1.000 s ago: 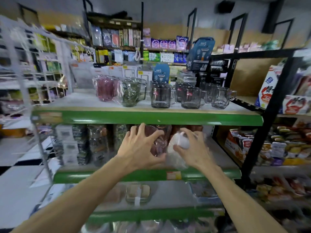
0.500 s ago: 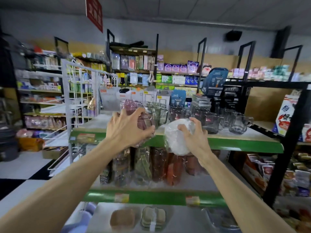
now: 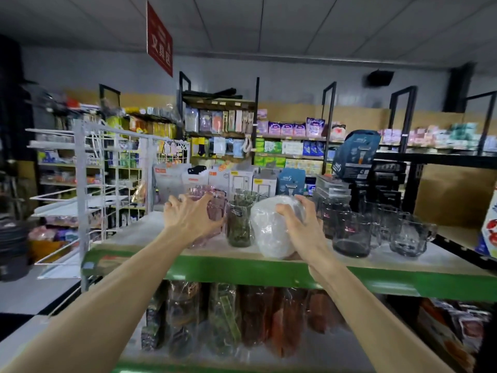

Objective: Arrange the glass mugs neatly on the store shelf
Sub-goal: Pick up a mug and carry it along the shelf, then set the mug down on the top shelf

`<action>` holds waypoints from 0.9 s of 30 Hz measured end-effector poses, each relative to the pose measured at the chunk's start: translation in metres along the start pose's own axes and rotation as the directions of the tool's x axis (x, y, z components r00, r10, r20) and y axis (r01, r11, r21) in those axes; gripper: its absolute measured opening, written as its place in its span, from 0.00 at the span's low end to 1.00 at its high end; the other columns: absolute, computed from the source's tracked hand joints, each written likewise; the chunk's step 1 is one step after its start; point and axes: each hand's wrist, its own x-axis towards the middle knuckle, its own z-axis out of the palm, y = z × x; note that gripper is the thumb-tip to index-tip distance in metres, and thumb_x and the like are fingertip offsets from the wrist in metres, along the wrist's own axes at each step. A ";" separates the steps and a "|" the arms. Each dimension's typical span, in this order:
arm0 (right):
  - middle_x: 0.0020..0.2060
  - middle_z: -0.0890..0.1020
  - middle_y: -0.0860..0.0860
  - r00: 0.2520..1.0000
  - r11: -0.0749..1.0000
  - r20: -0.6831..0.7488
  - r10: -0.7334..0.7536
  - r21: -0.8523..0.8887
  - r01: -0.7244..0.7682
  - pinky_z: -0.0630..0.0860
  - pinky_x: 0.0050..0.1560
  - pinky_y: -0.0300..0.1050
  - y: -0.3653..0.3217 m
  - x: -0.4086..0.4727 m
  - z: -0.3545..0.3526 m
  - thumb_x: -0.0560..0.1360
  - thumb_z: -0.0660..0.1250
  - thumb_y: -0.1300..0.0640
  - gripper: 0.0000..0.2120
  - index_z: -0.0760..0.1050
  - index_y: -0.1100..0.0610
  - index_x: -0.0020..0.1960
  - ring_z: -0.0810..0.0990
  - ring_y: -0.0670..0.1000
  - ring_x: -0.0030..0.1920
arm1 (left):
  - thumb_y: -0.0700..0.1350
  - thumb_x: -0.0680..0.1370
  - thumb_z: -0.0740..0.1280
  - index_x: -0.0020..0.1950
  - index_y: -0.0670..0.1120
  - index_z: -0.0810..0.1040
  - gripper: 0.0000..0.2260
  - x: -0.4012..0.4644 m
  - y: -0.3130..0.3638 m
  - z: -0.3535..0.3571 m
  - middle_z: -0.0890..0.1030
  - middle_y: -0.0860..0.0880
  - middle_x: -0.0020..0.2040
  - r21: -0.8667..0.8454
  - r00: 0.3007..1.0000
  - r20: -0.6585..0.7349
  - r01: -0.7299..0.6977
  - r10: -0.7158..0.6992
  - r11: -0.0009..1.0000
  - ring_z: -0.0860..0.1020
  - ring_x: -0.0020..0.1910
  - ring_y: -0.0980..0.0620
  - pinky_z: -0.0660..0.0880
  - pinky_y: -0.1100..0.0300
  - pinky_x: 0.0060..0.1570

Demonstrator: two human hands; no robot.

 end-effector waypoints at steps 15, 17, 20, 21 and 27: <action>0.66 0.66 0.54 0.999 0.952 -0.007 0.043 0.304 -0.039 0.84 0.40 0.59 -0.058 0.018 0.073 0.64 0.70 0.31 0.36 0.58 0.36 0.67 0.75 0.62 0.60 | 0.58 0.77 0.63 0.73 0.64 0.65 0.24 -0.039 -0.021 -0.066 0.74 0.52 0.69 -0.851 0.903 -0.253 -0.378 0.347 0.364 0.76 0.56 0.61 0.72 0.55 0.52; 0.69 0.65 0.55 0.999 0.941 0.037 0.002 0.339 -0.015 0.84 0.42 0.60 -0.070 0.014 0.094 0.68 0.67 0.30 0.33 0.56 0.33 0.67 0.75 0.64 0.61 | 0.62 0.76 0.67 0.77 0.64 0.59 0.31 -0.043 -0.032 -0.067 0.74 0.58 0.58 -0.849 0.904 -0.196 -0.350 0.379 0.396 0.75 0.52 0.59 0.72 0.61 0.50; 0.72 0.66 0.56 0.985 0.938 0.171 -0.035 0.345 -0.027 0.83 0.45 0.57 -0.082 0.008 0.123 0.75 0.57 0.30 0.29 0.55 0.35 0.72 0.75 0.64 0.64 | 0.62 0.71 0.74 0.77 0.57 0.60 0.39 -0.034 -0.046 -0.068 0.74 0.57 0.57 -0.834 0.936 -0.292 -0.350 0.198 0.427 0.77 0.53 0.55 0.76 0.62 0.53; 0.73 0.66 0.57 0.973 0.945 0.223 -0.049 0.327 -0.027 0.83 0.45 0.56 -0.084 0.005 0.130 0.74 0.54 0.28 0.31 0.55 0.36 0.74 0.75 0.64 0.65 | 0.60 0.70 0.75 0.76 0.54 0.62 0.39 -0.029 -0.052 -0.069 0.75 0.56 0.55 -0.827 0.942 -0.315 -0.333 0.119 0.453 0.78 0.50 0.56 0.76 0.65 0.49; 0.77 0.65 0.48 0.939 0.925 0.095 -0.330 -0.166 0.342 0.56 0.72 0.50 -0.092 0.001 0.154 0.84 0.44 0.41 0.25 0.58 0.46 0.78 0.67 0.44 0.67 | 0.57 0.70 0.77 0.68 0.51 0.68 0.32 -0.009 -0.118 -0.068 0.77 0.53 0.46 -0.829 0.935 -0.352 -0.286 -0.051 0.481 0.75 0.38 0.52 0.74 0.59 0.35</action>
